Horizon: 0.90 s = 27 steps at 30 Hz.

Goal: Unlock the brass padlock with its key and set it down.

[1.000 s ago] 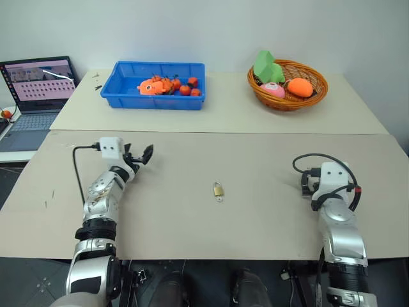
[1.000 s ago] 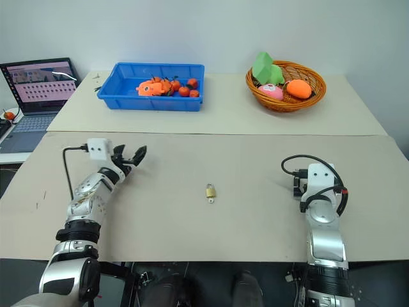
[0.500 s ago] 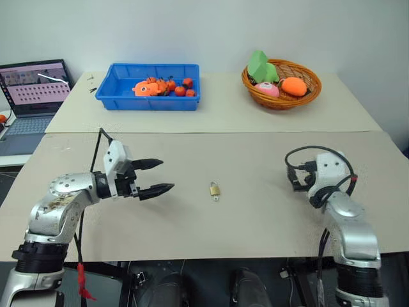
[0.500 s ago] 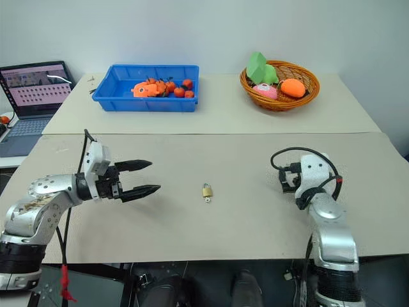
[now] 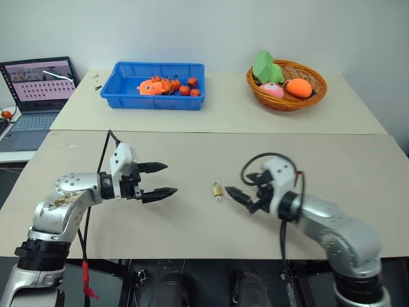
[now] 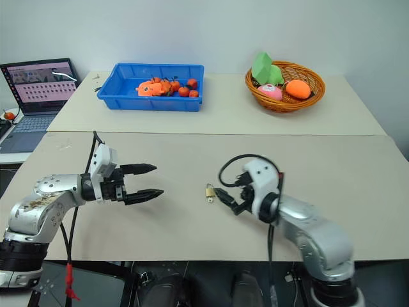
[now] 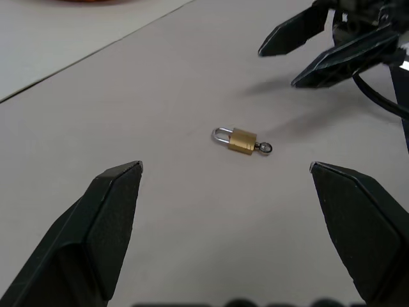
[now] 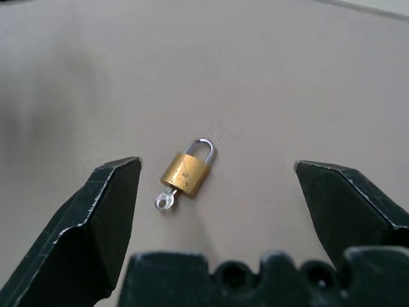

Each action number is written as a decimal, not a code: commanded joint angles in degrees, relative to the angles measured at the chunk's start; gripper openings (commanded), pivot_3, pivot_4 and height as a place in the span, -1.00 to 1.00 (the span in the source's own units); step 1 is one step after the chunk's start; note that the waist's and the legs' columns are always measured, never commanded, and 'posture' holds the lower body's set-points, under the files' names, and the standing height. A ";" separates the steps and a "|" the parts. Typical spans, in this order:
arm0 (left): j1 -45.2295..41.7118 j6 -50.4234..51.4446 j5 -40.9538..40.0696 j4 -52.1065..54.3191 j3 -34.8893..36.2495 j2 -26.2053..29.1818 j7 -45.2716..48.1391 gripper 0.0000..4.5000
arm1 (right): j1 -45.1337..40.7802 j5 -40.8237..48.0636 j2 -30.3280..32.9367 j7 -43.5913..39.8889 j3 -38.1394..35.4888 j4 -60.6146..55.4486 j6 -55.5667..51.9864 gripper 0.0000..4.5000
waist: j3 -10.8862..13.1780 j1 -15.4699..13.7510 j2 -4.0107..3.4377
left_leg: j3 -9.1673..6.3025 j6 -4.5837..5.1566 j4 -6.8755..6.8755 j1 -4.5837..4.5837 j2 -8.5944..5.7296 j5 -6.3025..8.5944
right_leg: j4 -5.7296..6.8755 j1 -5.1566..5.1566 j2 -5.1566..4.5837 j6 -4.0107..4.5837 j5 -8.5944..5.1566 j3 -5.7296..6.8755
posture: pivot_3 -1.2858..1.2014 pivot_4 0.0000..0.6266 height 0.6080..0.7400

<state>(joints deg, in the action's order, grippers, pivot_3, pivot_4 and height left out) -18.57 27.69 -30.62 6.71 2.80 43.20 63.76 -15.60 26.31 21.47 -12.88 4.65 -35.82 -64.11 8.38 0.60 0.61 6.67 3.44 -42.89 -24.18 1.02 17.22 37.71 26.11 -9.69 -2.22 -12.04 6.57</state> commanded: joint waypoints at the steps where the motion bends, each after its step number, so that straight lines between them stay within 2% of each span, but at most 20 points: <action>1: -1.67 -0.28 0.44 0.08 0.42 1.42 1.19 0.99 | -1.67 -2.79 -3.58 4.83 3.29 -0.28 -2.03 1.00 | 0.00 0.09 0.00 | 0.00 0.00 0.00 0.00 0.00 0.00 | -0.02 -0.01 0.01 0.00 0.00 0.02 | 0.03 -0.52 0.15; 10: -4.23 0.59 1.21 -1.68 -0.61 2.79 3.47 0.99 | -4.34 -5.83 -12.15 11.79 5.29 -1.02 -9.60 1.00 | 0.00 0.25 0.00 | -0.01 -0.06 0.02 -0.03 0.03 -0.03 | -0.05 0.00 0.06 -0.04 -0.03 0.12 | 0.03 -0.52 0.15; 17: -6.50 1.36 1.70 -2.96 -1.38 3.59 5.11 0.99 | -5.49 -9.47 -18.36 15.73 8.69 1.70 -10.96 1.00 | 0.00 0.49 0.00 | -0.01 -0.10 0.05 -0.04 0.01 -0.05 | -0.02 0.03 0.10 -0.02 -0.04 0.12 | 0.03 -0.52 0.15; 24: -8.65 3.00 1.49 -2.92 -2.00 4.43 6.04 0.99 | -8.32 -17.04 -19.33 21.58 17.23 3.62 -13.85 1.00 | 0.00 0.82 -0.01 | -0.01 -0.13 0.05 -0.03 0.02 -0.06 | 0.02 0.04 0.10 -0.02 -0.05 0.12 | 0.03 -0.52 0.15; 27: -9.21 3.38 1.65 -3.10 -2.09 4.96 6.62 0.99 | -8.74 -18.84 -18.78 22.09 18.00 3.82 -14.61 1.00 | 0.00 0.94 -0.01 | -0.01 -0.14 0.06 -0.03 0.01 -0.07 | 0.02 0.05 0.10 -0.02 -0.05 0.12 | 0.03 -0.52 0.15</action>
<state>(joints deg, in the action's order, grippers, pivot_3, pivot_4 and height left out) -26.61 31.01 -29.12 2.92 0.22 46.96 69.66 -23.48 9.29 2.50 8.32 22.39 -30.98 -77.99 8.38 1.55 0.60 6.65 3.31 -42.83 -24.22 1.03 17.15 37.74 26.16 -9.59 -2.24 -12.10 6.68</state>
